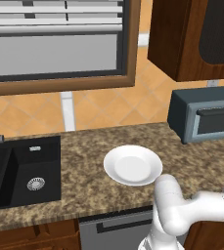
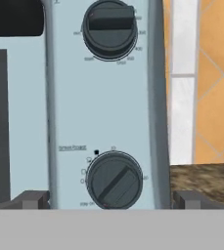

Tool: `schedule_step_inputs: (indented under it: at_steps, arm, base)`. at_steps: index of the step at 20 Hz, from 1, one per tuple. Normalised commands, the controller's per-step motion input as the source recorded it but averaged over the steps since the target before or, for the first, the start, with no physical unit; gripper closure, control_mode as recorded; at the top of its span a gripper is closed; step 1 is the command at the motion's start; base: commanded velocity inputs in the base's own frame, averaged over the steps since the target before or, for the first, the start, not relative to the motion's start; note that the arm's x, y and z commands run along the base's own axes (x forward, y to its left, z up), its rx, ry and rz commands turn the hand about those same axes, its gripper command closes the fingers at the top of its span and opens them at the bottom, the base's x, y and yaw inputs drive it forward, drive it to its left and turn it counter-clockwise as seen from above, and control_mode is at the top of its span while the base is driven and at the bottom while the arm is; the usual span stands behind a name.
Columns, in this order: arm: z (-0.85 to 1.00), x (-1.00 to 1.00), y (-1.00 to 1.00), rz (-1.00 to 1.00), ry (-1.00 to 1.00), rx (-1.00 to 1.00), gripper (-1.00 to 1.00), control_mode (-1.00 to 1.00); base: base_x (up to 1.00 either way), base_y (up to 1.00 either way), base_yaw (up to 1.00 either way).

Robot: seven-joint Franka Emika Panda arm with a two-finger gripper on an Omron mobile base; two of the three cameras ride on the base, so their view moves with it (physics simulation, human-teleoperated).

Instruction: Pick up the kebab skewer and baguette bread, and place them inside the toaster oven. Close the toaster oven door and start by setting the timer.

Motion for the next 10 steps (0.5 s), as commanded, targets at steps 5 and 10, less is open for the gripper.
schedule_step_inputs:
  at_steps: [5, 10]
  arm:
    - [0.0, 0.0, 0.0, 0.0, 0.0, 0.0, -1.0, -1.0]
    - [0.01, 0.0, 0.0, 0.0, 0.0, 0.0, -1.0, -1.0]
  base:
    - [0.0, 0.0, 0.0]
    - [0.0, 0.0, 0.0]
